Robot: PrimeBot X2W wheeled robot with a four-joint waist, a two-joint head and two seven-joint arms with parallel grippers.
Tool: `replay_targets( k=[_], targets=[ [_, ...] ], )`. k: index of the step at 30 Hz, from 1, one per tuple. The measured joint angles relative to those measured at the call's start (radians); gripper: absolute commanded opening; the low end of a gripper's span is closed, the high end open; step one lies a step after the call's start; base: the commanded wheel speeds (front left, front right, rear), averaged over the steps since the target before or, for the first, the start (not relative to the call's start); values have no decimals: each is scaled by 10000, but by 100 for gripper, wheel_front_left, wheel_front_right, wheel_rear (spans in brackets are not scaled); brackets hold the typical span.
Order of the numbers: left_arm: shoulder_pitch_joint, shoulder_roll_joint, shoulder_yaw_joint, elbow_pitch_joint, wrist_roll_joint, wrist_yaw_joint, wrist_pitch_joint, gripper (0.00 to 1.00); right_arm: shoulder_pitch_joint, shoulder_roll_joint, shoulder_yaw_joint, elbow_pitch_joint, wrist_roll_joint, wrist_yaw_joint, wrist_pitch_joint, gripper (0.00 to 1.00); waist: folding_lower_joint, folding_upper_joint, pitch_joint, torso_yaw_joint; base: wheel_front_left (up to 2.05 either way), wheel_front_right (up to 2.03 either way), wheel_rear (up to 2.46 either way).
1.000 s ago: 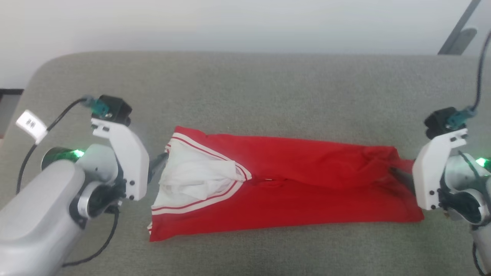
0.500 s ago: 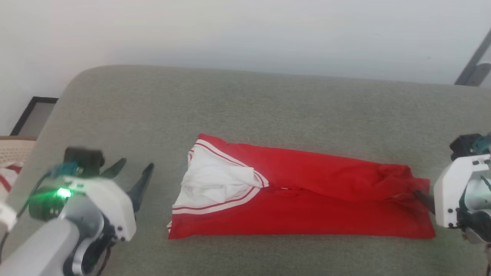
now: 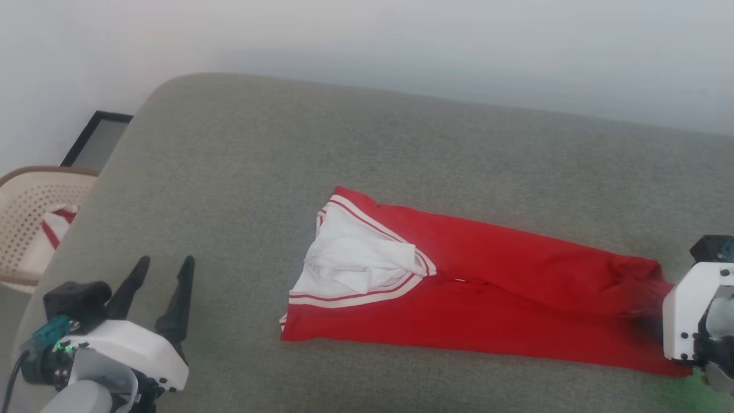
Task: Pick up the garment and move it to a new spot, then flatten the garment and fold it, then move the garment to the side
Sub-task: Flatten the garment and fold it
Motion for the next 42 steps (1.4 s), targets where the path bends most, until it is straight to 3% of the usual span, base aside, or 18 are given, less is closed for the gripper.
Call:
replay_targets(
  k=[2, 3, 4, 5, 17, 23, 36, 42],
  targets=[
    [155, -92, 198, 31, -13, 13, -157, 100, -71, -19, 90, 161, 77, -4, -46, 100, 0, 0, 80, 106, 0, 0, 0],
    [219, -138, 272, 36, -13, 12, -199, 100, -114, -21, 157, 242, 180, -6, -50, 55, 0, 0, 125, 147, 0, 0, 0],
    [268, -207, 341, 38, -15, 2, -244, 100, -156, -54, 228, 297, 290, -6, -94, 37, 0, 0, 165, 188, 0, 0, 0],
    [317, -280, 410, 36, -17, -15, -284, 100, -215, -69, 334, 334, 422, -10, -128, 0, 0, 0, 201, 229, 0, 0, 0],
    [669, -698, 1020, 104, 303, -272, -395, 100, -597, -364, 1057, 665, 1507, 6, -696, 0, 0, 0, 427, 300, 0, 0, 0],
    [773, -849, 1214, 92, 431, -368, -399, 100, -816, -566, 1097, 782, 1676, 21, -1039, 0, 0, 0, 405, -29, 0, 0, 0],
    [804, -997, 1304, 104, 562, -529, -401, 100, -1070, -1860, 514, 1540, 1593, 8, -1361, 0, 0, 0, 366, -886, 0, 0, 0],
    [774, -1028, 1296, 180, 619, -575, -401, 100, -1168, -1914, 698, 1250, 1810, 8, -1386, 0, 0, 0, 270, -1113, 0, 0, 0]
  ],
)
